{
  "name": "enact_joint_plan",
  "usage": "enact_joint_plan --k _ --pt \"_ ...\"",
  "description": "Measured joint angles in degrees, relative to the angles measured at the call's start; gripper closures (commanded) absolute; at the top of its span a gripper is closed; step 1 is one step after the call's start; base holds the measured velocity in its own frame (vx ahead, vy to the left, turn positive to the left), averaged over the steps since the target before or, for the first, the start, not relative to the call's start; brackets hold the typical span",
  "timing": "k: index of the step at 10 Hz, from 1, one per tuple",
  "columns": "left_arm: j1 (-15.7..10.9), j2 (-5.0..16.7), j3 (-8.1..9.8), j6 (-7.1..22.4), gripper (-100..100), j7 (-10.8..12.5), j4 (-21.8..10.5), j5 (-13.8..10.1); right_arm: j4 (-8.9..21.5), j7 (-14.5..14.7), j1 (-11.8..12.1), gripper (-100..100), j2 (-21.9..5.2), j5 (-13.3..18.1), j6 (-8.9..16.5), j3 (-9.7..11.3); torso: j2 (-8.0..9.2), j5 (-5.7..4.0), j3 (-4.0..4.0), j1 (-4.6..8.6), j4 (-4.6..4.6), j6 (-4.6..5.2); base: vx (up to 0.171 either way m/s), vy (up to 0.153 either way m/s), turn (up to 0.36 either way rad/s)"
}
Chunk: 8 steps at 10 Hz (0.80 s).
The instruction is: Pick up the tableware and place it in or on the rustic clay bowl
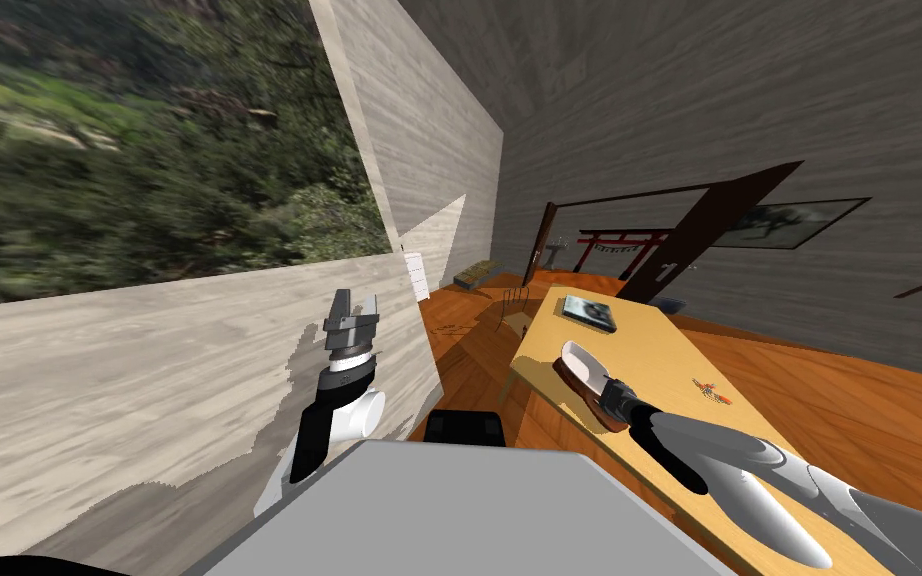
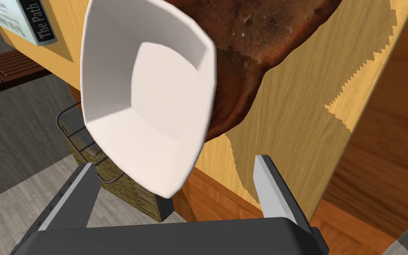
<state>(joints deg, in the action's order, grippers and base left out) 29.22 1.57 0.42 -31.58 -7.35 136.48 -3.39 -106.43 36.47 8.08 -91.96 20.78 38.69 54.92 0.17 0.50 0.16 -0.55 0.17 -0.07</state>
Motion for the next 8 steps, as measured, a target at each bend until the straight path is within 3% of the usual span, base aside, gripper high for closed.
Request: enact_joint_plan --k 8 --pt "0.0 0.0 0.0 0.0 0 0.0 0.0 0.0 -8.9 -1.0 -1.1 -100 -8.0 -2.3 1.1 1.2 -0.03 -0.02 -0.03 0.01 -0.01 -0.01 0.026 -0.018 -0.04"
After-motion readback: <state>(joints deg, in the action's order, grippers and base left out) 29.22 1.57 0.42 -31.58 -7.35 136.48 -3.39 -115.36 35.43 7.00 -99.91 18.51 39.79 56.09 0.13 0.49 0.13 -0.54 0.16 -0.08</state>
